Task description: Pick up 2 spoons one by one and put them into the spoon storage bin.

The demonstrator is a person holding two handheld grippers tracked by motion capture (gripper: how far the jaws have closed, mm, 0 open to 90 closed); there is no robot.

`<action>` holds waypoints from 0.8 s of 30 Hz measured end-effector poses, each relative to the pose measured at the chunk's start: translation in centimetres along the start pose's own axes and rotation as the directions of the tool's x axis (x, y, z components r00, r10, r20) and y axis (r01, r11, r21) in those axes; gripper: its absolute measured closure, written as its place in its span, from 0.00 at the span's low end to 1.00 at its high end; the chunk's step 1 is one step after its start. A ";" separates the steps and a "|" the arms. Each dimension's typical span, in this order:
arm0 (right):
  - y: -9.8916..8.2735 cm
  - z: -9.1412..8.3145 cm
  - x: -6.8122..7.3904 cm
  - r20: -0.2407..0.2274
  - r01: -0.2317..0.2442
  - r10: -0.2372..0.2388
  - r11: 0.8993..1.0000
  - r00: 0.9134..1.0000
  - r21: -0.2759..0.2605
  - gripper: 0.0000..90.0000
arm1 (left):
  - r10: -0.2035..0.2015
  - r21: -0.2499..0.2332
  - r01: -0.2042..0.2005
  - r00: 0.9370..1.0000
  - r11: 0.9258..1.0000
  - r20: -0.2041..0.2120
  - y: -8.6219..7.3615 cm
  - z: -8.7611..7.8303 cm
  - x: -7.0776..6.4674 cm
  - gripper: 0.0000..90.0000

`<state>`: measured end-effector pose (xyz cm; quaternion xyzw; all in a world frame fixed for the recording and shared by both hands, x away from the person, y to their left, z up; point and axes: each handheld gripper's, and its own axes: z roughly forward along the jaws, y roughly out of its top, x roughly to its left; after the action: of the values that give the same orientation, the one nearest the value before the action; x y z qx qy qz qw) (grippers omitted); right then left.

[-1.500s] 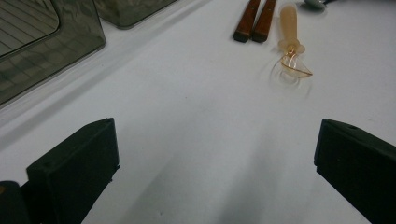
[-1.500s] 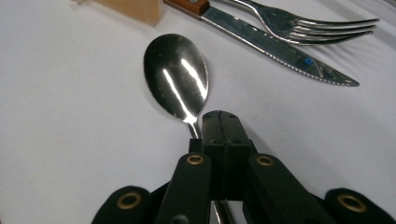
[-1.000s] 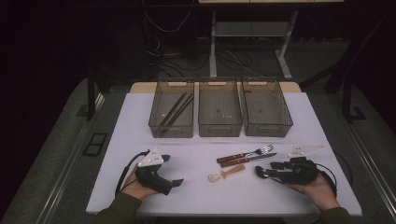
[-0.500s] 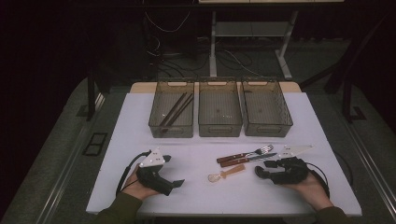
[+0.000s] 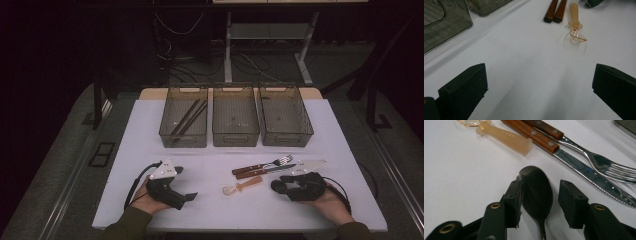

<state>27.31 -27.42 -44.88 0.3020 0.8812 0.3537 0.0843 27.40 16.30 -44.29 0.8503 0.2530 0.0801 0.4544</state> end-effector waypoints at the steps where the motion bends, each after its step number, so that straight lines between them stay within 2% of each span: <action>1: 0.0 0.0 0.1 0.000 0.010 -0.010 1.000 1.000 0.001 0.63 | 0.001 0.000 -0.001 1.000 1.000 0.000 0.0 0.0 0.0 0.00; 4: 0.0 0.0 0.5 0.011 0.043 -0.043 0.999 0.999 0.012 0.65 | 0.002 0.000 -0.002 1.000 1.000 -0.001 0.0 0.0 0.0 0.00; 9: 0.1 -0.1 0.7 0.005 0.065 -0.065 0.998 0.998 0.018 0.73 | 0.002 -0.002 -0.002 1.000 1.000 -0.001 0.0 0.0 0.0 0.00; 12: 0.1 -0.3 0.5 -0.009 0.065 -0.065 0.998 0.998 0.006 0.85 | 0.004 0.001 -0.004 1.000 1.000 -0.001 0.0 0.0 0.0 0.00; 18: 0.1 -0.2 0.8 -0.039 0.078 -0.077 0.997 0.996 0.015 0.92 | 0.002 0.000 -0.002 1.000 1.000 0.000 0.0 0.0 -0.1 0.00; 24: 0.2 -0.1 1.0 -0.048 0.095 -0.094 0.995 0.994 0.026 0.95 | 0.002 -0.002 -0.002 1.000 1.000 0.001 0.0 0.0 -0.1 0.00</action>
<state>26.56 -26.78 -44.62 0.2528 0.9012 0.3438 0.0758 27.34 16.22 -44.28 0.8503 0.2517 0.0802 0.4553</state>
